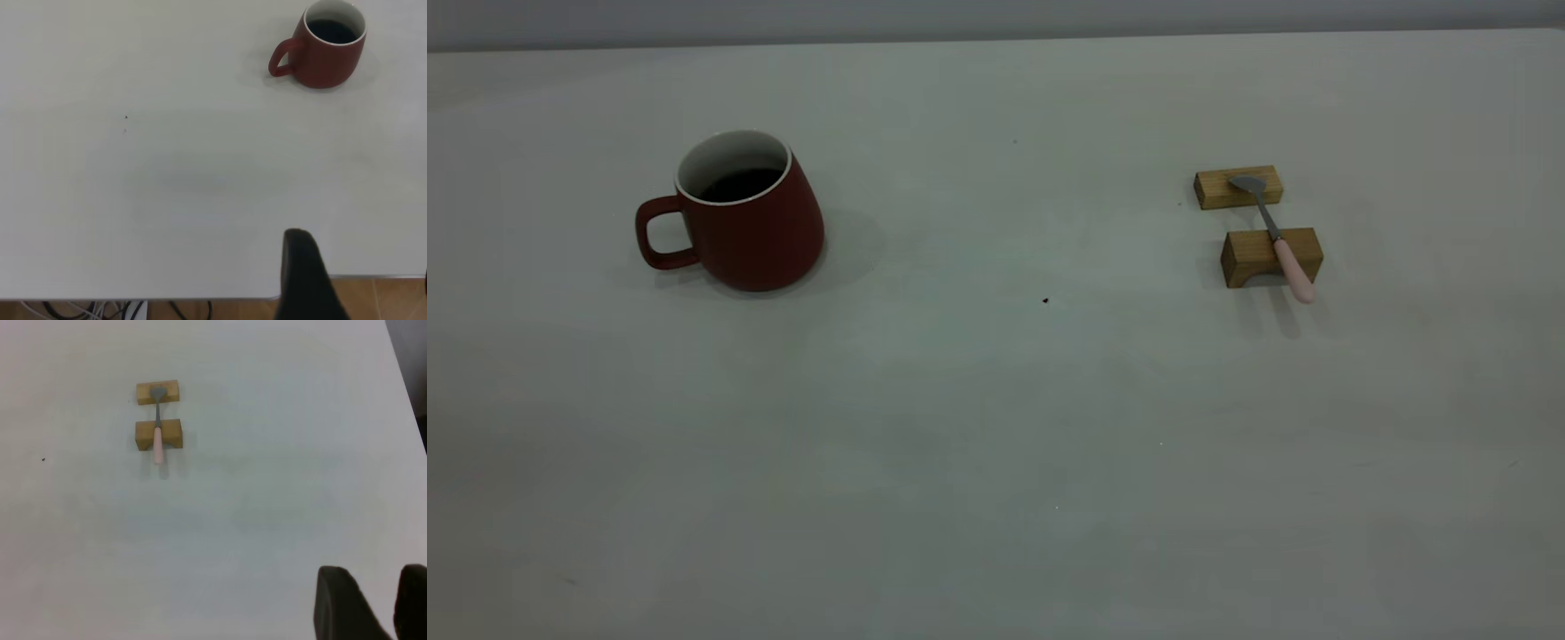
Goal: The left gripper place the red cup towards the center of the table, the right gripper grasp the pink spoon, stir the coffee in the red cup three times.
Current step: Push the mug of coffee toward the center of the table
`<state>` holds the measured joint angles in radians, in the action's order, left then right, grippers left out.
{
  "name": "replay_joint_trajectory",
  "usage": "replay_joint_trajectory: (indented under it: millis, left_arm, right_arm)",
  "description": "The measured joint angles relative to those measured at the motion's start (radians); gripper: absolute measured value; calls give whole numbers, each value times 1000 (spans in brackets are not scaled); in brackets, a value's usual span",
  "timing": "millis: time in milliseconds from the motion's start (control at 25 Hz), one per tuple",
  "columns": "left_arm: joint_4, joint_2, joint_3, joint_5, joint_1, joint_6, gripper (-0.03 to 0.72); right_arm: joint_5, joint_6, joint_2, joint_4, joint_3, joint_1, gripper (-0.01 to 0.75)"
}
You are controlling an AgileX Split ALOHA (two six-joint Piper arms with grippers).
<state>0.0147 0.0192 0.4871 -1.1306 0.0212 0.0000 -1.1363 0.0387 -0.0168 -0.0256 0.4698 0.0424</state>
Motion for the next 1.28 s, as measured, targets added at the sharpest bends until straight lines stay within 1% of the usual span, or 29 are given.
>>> replay_joint_trajectory:
  millis: [1080, 1280]
  left_arm:
    - [0, 0, 0, 0, 0, 0, 501]
    - [0, -86, 0, 0, 0, 0, 501]
  right_arm:
    - [0, 0, 0, 0, 0, 0, 237]
    - [0, 0, 0, 0, 0, 0, 237]
